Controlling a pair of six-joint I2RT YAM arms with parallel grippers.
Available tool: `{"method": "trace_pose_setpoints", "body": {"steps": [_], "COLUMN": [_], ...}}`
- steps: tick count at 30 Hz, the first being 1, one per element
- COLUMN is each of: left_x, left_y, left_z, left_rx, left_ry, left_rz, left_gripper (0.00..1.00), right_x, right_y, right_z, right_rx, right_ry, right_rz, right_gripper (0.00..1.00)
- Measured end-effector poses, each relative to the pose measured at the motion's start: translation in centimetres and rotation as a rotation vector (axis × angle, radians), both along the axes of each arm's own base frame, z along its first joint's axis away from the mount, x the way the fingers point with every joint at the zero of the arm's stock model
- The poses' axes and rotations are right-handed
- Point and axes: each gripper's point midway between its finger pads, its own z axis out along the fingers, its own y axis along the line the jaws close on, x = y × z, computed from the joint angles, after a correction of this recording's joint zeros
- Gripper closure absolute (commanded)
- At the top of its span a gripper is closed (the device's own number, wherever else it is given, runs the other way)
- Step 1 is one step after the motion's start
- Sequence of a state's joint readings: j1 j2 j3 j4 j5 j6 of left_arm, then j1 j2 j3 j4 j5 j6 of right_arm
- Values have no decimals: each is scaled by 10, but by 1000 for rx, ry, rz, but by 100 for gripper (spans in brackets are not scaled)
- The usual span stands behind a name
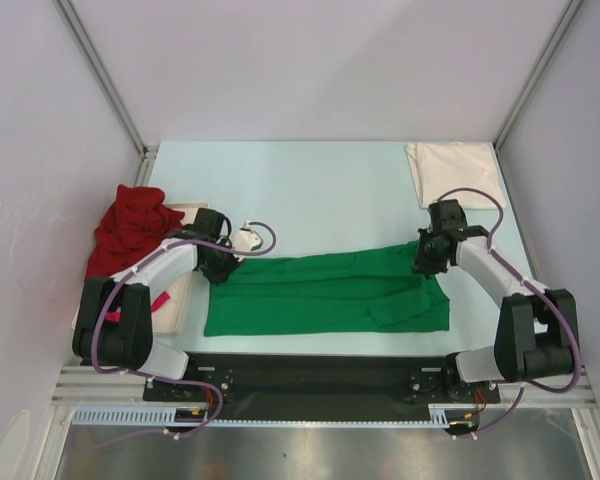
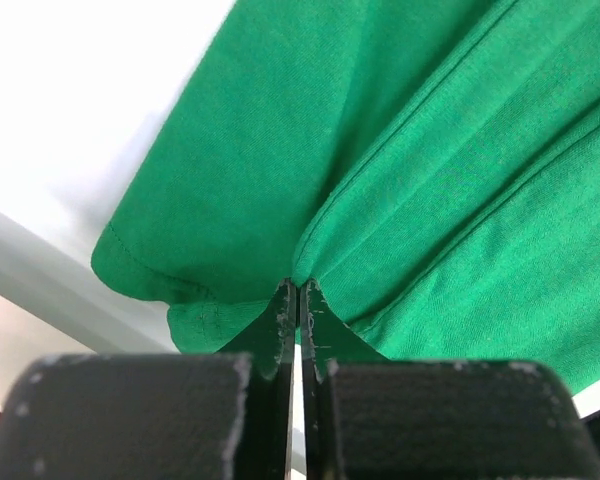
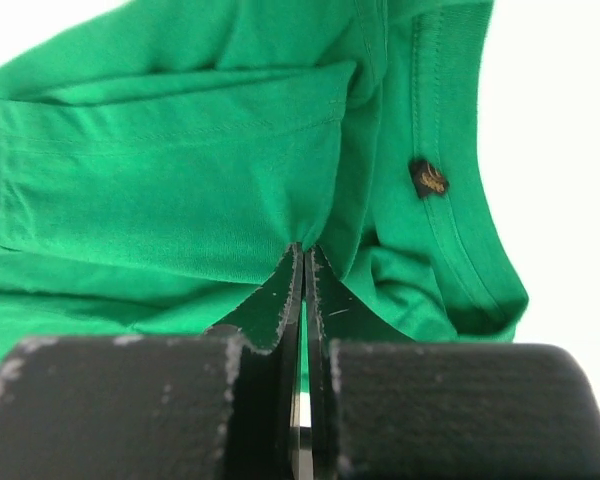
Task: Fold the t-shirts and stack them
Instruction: Fold the tshirt
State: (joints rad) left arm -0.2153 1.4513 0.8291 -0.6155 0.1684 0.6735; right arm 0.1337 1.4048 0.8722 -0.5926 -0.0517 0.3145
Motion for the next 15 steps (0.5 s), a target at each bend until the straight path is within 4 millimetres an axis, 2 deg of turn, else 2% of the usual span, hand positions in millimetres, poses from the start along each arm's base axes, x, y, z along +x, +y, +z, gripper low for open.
{"method": "trace_pose_setpoints", "body": {"steps": [5, 10, 11, 12, 13, 14, 15], "left_x": [-1, -4, -4, -6, -7, -9, -11], "left_y": [-1, -5, -5, -5, -5, -4, -4], "left_z": [0, -1, -1, -2, -2, -2, -3], "left_rx": [-6, -19, -19, -18, -17, -11, -8], "left_ry": [3, 15, 17, 22, 26, 32, 41], "left_rz": [-1, -11, -12, -14, -17, -25, -30], "left_gripper": [100, 98, 95, 89, 71, 64, 57], "right_x": [-8, -25, -28, -29, -29, -29, -30], "right_y": [-6, -11, -12, -12, -12, -13, -15], "right_z": [15, -1, -5, -6, -8, -9, -10], "right_rx": [-18, -25, -25, -24, -24, -27, -30], "right_ry": [-44, 11, 25, 32, 39, 44, 50], "right_rz": [-21, -46, -50, -56, -59, -65, -75], "right_gripper": [100, 100, 87, 79, 72, 62, 58]}}
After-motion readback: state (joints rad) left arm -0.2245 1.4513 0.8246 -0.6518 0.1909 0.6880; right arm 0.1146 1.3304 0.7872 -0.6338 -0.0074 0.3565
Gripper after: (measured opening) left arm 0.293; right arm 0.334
